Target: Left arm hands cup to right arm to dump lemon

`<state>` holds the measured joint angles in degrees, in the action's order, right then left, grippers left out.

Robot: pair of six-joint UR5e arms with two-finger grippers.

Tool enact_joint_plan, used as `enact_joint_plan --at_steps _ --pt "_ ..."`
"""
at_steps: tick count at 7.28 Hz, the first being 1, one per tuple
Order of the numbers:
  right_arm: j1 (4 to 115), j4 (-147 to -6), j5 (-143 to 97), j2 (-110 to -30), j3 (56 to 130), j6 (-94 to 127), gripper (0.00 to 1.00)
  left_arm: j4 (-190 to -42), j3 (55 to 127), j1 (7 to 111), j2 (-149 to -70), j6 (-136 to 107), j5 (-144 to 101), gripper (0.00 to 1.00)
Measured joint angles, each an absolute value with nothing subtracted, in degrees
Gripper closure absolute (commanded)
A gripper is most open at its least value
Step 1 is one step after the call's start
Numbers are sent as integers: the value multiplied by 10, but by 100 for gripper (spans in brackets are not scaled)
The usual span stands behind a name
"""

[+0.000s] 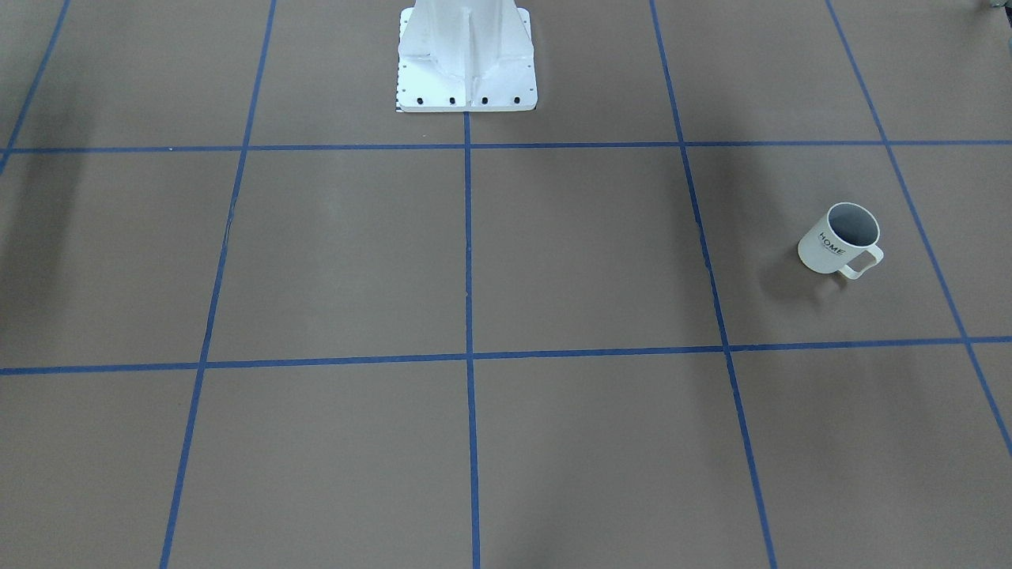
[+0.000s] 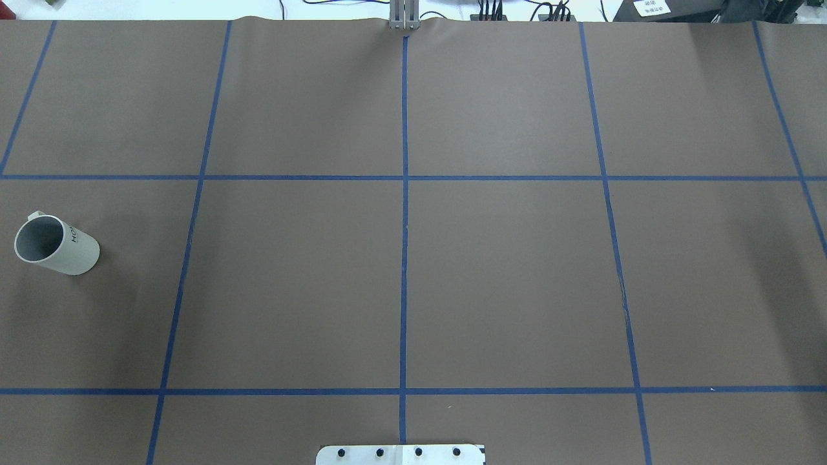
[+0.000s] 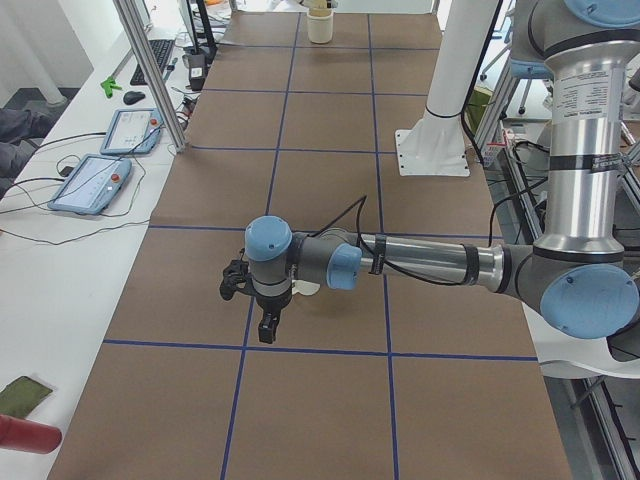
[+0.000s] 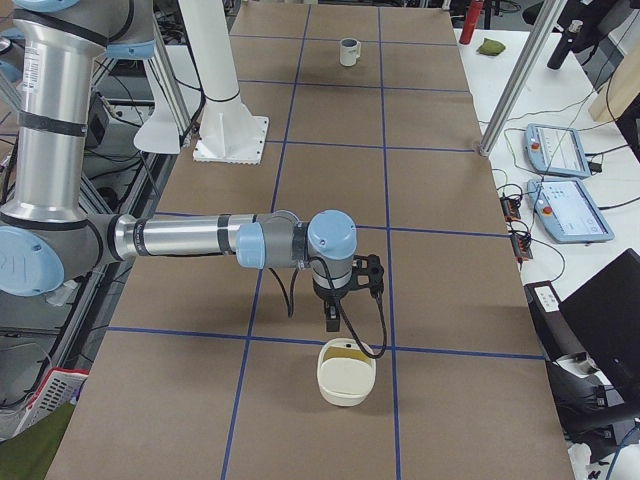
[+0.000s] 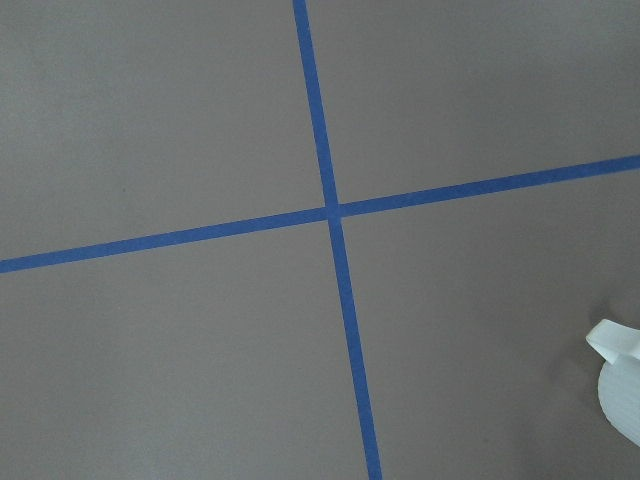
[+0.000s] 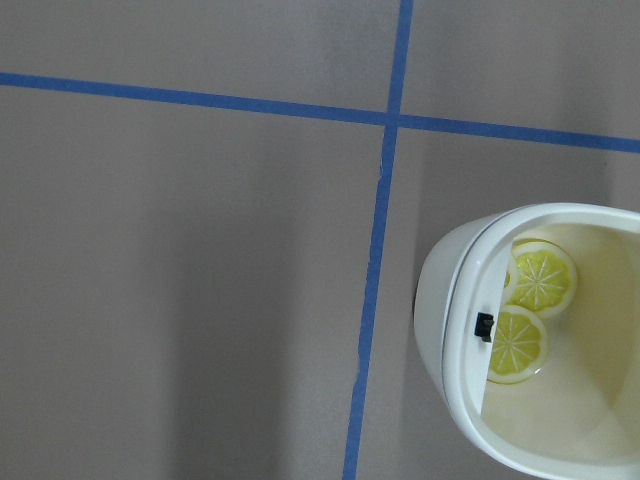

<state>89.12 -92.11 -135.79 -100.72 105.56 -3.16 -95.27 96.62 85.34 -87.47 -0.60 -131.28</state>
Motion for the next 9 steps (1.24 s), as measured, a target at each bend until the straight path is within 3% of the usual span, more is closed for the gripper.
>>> enact_joint_plan --at_steps 9 --pt "891 -921 -1353 -1007 1055 -31 0 -941 964 853 -877 -113 -1290 0"
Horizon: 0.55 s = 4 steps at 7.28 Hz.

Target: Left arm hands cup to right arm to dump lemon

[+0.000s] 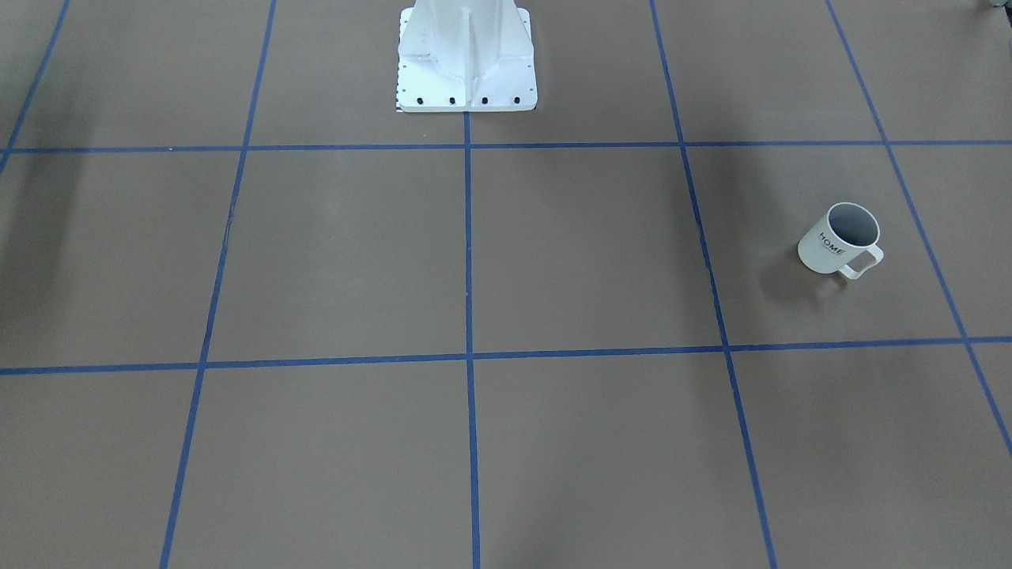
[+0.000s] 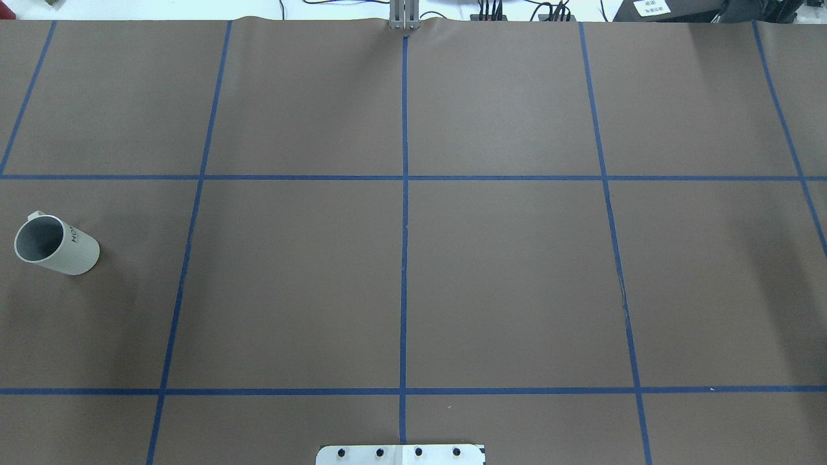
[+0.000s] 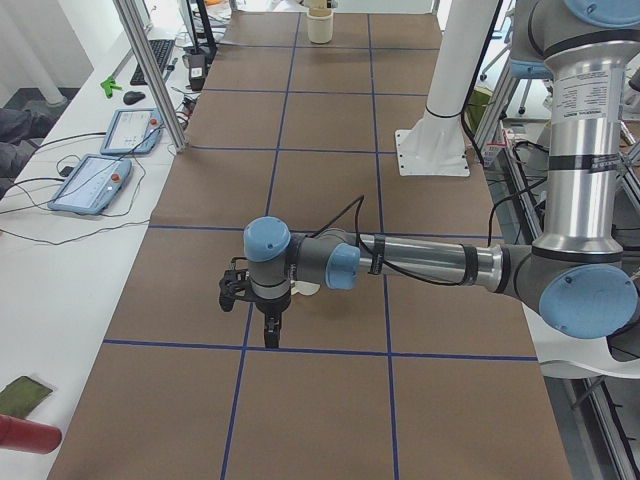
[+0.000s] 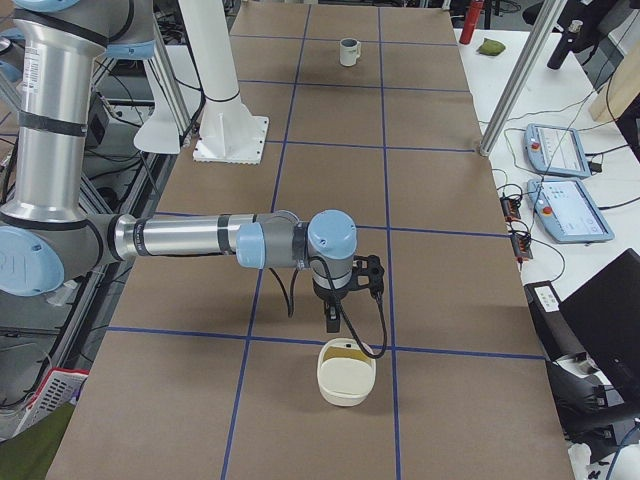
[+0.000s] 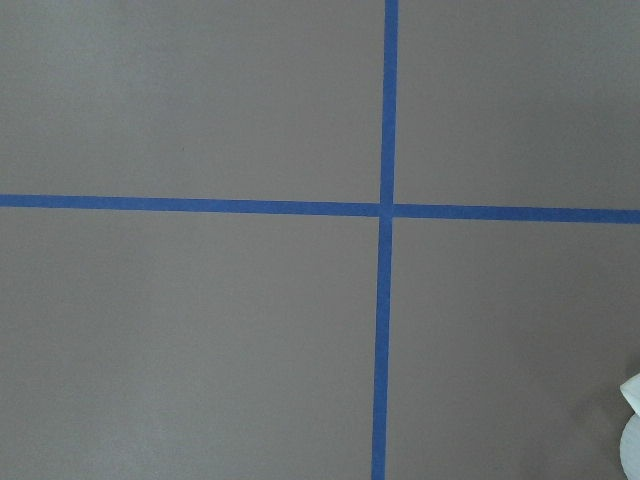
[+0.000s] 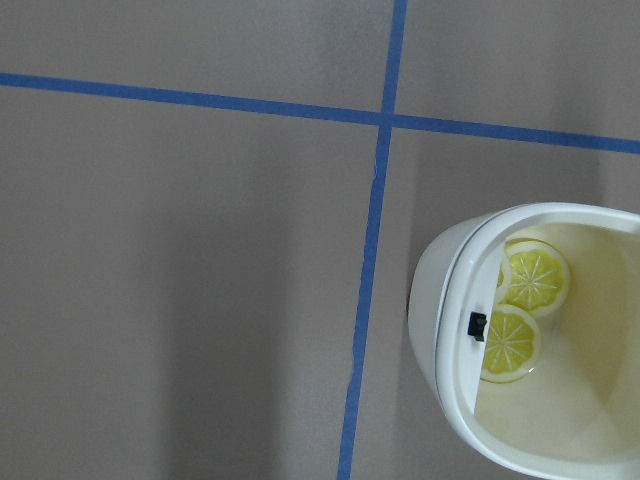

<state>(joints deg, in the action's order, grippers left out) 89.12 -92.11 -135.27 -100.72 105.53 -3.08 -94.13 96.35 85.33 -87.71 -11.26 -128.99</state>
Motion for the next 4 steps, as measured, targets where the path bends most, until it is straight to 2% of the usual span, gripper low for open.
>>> enact_joint_plan --at_steps 4 --pt "893 -921 -1351 -1007 1055 -10 0 -940 963 853 -882 -116 -1286 0"
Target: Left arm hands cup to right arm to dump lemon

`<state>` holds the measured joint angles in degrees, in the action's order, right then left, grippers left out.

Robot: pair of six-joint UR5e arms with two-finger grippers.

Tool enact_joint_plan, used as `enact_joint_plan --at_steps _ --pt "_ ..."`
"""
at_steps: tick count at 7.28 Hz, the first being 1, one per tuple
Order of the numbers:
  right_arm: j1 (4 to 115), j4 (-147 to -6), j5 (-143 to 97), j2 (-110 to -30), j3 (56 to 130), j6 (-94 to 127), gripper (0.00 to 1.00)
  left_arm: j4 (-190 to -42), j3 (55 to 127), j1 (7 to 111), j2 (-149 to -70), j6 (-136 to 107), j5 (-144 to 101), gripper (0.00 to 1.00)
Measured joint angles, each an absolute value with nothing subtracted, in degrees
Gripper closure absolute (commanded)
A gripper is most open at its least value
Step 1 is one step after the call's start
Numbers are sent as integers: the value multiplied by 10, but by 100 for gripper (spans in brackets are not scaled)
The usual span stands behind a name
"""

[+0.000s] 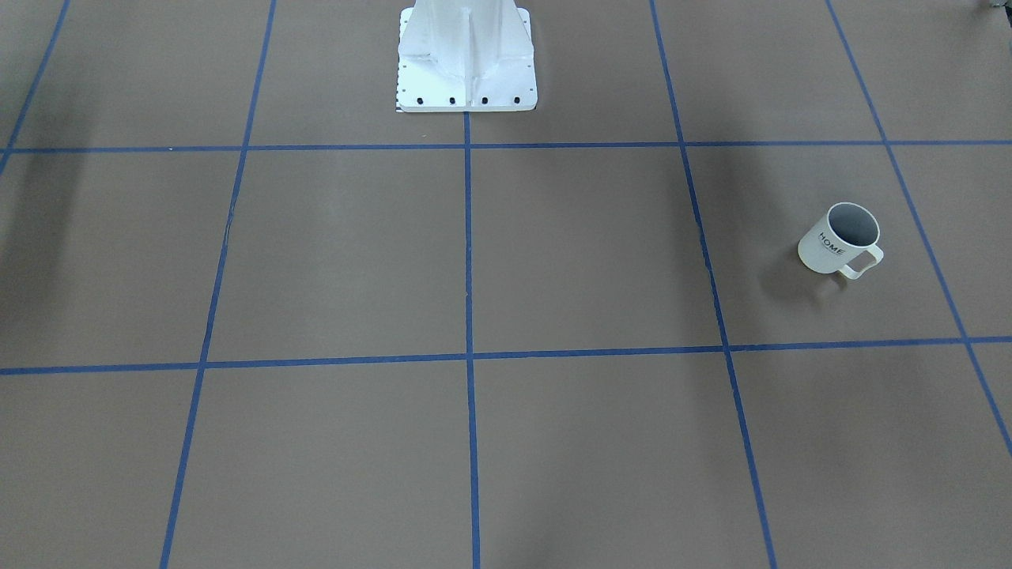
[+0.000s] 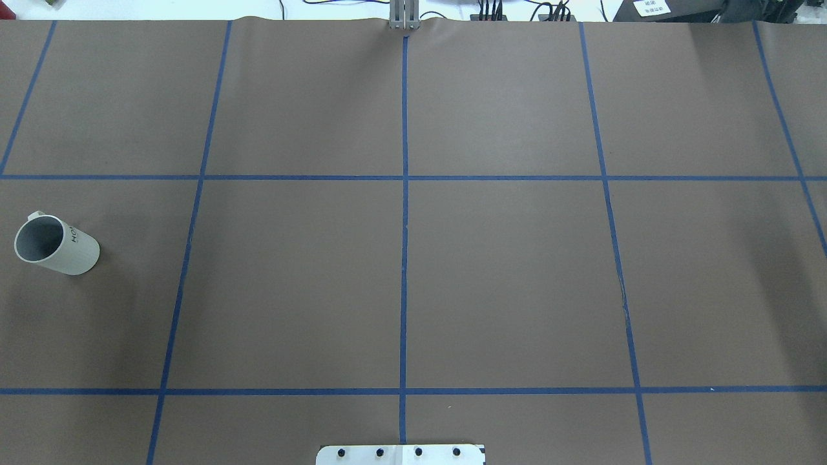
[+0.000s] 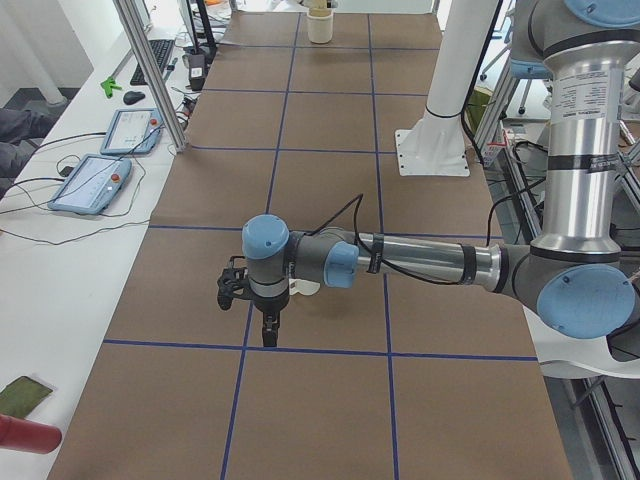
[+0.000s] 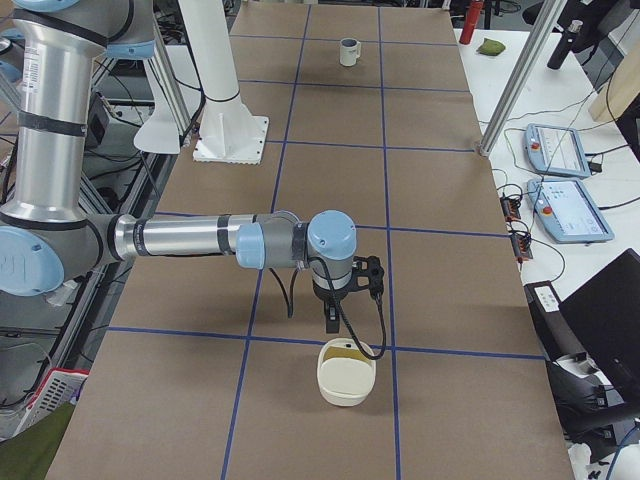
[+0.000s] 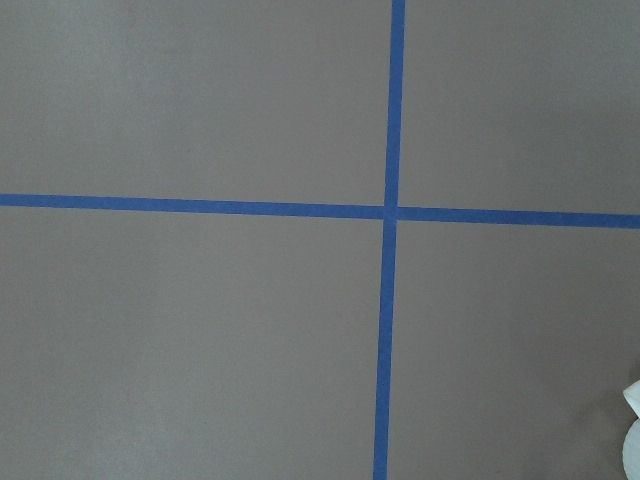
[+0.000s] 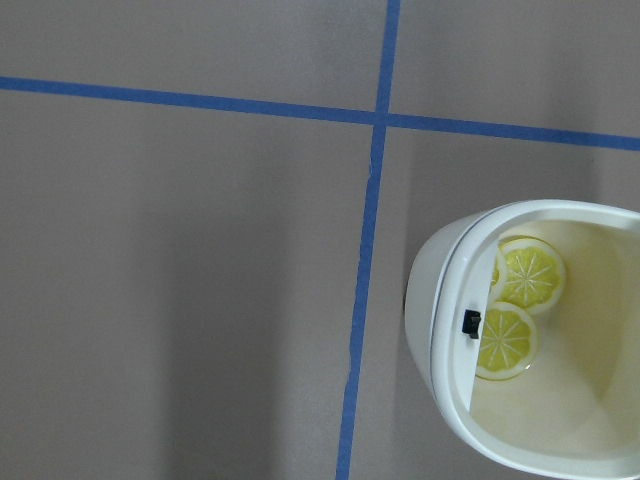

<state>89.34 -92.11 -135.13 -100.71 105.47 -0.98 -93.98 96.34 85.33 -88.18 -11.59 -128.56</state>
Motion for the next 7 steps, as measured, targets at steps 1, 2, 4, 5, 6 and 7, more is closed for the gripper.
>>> enact_joint_plan --at_steps 1,2,4,5,6,7 --pt "894 -920 -1351 -1006 1055 23 0 -940 963 853 -882 -116 -1285 0" --pt "894 -920 -1351 -1006 1055 46 0 -940 963 853 -883 -116 -1285 0" --pt "895 -919 -1351 -1006 1055 60 0 -940 963 853 -883 -117 -1285 0" --pt "894 -919 -1351 -1006 1054 62 0 -940 963 853 -883 -117 -1285 0" --pt "894 -919 -1351 -1005 1054 62 0 -940 963 853 -883 -117 -1285 0" --pt "894 -919 -1351 -1005 1054 62 0 -940 963 853 -883 -117 -1285 0"
